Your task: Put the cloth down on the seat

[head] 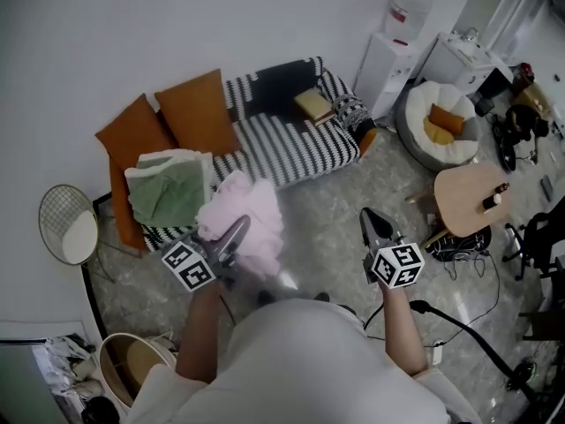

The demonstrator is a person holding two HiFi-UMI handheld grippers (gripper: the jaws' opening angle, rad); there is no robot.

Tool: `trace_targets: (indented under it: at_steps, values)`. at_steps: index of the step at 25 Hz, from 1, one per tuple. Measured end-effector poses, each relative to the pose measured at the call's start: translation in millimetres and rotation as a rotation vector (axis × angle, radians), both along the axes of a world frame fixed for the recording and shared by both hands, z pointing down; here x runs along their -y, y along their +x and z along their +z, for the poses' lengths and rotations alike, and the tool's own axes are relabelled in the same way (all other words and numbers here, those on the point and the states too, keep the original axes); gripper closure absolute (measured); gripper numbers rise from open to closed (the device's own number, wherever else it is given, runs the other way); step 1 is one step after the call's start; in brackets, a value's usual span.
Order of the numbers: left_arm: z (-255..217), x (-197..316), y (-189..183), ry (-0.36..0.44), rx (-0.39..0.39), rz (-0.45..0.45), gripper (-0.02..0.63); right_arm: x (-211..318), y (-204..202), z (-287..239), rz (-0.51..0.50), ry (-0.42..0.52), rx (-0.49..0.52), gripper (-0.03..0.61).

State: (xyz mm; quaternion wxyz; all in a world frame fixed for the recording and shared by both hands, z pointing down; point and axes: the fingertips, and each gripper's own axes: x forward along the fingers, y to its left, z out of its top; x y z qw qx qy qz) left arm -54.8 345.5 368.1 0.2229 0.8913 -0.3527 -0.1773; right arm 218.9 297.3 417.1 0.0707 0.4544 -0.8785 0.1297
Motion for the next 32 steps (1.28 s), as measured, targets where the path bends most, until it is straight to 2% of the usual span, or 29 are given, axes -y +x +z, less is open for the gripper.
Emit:
trace_targets:
  at_steps: [7, 18, 32]
  values:
    - [9, -6, -25, -0.012, 0.000, 0.050, 0.486, -12, -27, 12, 0.042, -0.027, -0.014, 0.575]
    - [25, -12, -67, -0.033, 0.031, 0.137, 0.486, -12, -92, 31, 0.089, -0.062, -0.019, 0.575]
    - [25, -2, -99, -0.032, 0.036, 0.126, 0.486, 8, -134, 27, 0.044, -0.061, -0.028, 0.575]
